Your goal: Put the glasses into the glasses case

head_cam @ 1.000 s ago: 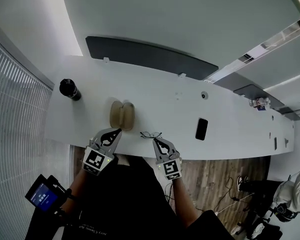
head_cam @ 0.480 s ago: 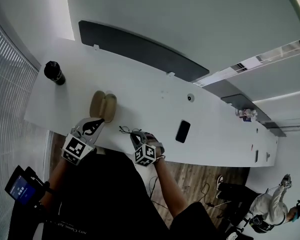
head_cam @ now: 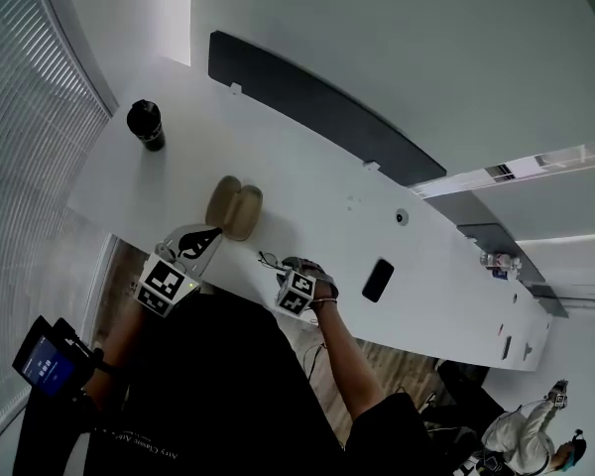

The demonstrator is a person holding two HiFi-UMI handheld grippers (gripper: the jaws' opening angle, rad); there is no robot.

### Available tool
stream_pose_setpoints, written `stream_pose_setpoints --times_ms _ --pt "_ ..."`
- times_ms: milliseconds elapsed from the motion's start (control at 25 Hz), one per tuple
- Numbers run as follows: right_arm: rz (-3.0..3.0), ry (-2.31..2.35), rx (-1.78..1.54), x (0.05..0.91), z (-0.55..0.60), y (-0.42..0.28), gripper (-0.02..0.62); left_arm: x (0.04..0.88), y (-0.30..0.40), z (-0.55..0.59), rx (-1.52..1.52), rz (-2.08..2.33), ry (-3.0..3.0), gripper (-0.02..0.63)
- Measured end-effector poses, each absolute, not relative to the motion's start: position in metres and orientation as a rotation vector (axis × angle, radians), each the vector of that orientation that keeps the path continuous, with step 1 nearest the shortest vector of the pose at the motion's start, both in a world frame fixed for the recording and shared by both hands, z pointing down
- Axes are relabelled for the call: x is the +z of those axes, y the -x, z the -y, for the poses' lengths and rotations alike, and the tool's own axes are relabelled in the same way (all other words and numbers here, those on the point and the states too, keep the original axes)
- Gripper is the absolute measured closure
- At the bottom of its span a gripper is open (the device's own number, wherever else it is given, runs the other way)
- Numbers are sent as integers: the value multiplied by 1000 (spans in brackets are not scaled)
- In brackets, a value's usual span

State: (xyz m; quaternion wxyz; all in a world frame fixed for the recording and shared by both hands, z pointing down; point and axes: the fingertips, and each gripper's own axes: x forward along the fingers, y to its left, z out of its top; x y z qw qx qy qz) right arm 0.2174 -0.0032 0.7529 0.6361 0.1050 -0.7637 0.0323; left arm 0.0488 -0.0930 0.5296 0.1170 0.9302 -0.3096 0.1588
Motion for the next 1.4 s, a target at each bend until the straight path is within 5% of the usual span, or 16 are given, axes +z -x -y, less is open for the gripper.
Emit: stream_pose_setpoints --times_ms 1400 --pt "1595 -85 184 786 0 -202 506 522 -57 98 557 875 -2739 600"
